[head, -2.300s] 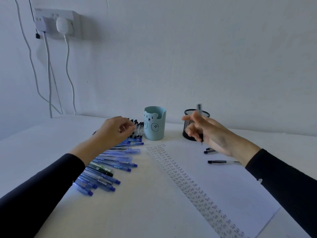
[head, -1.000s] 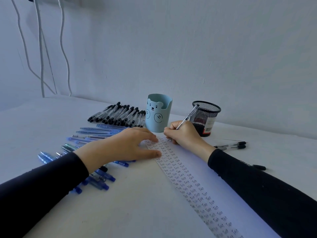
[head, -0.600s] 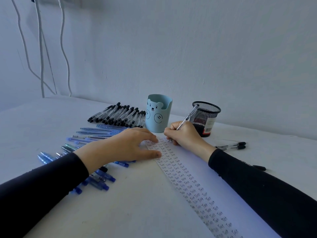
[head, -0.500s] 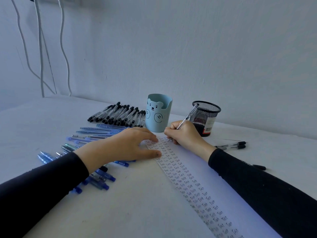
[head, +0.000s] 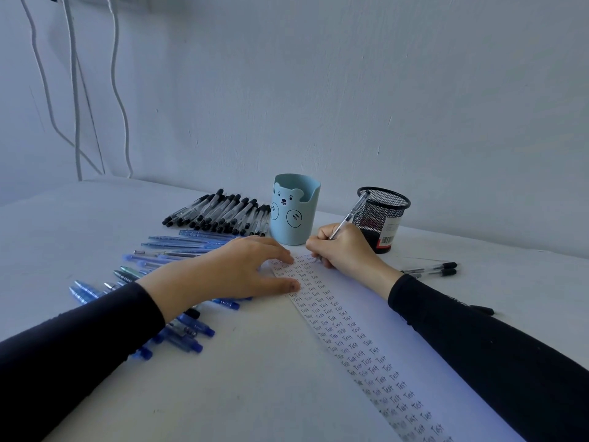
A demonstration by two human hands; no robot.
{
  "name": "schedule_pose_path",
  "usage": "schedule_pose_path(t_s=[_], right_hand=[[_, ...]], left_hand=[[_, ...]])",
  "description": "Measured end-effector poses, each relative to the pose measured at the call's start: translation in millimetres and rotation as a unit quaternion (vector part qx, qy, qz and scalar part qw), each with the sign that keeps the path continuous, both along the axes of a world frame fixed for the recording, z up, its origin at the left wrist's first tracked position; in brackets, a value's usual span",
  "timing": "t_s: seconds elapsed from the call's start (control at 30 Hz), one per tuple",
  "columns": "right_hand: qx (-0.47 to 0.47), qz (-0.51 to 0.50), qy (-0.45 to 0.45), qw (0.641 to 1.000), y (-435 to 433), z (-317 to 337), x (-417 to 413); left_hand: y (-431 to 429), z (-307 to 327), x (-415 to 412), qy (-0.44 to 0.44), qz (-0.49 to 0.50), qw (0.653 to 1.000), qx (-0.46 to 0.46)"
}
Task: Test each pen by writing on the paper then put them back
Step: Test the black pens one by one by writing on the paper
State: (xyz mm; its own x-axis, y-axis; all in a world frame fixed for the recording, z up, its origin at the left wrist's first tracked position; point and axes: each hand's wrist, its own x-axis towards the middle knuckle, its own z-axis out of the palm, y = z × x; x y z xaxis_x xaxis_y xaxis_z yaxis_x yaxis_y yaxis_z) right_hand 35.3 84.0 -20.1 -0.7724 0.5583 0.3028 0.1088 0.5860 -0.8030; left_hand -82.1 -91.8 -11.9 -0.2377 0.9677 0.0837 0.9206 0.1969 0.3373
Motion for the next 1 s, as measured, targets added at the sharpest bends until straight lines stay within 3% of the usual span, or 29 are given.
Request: schedule_pose_path(t_s=[0.63,0.83,1.0], right_hand=[[-0.015,-0.006,0.021,1.000,-4,8,6],[0.061,0.011,0.054,0.997,-13,50,22],[0.211,0.068,0.022,0.975,-10,48,49]], left_hand=[[-1,1,0,0.008,0.000,1.000,-0.006],[-2,3,4,0.008,0.002,1.000,-0.009],[-3,5,4,0.012,0.000,1.000,-0.003]])
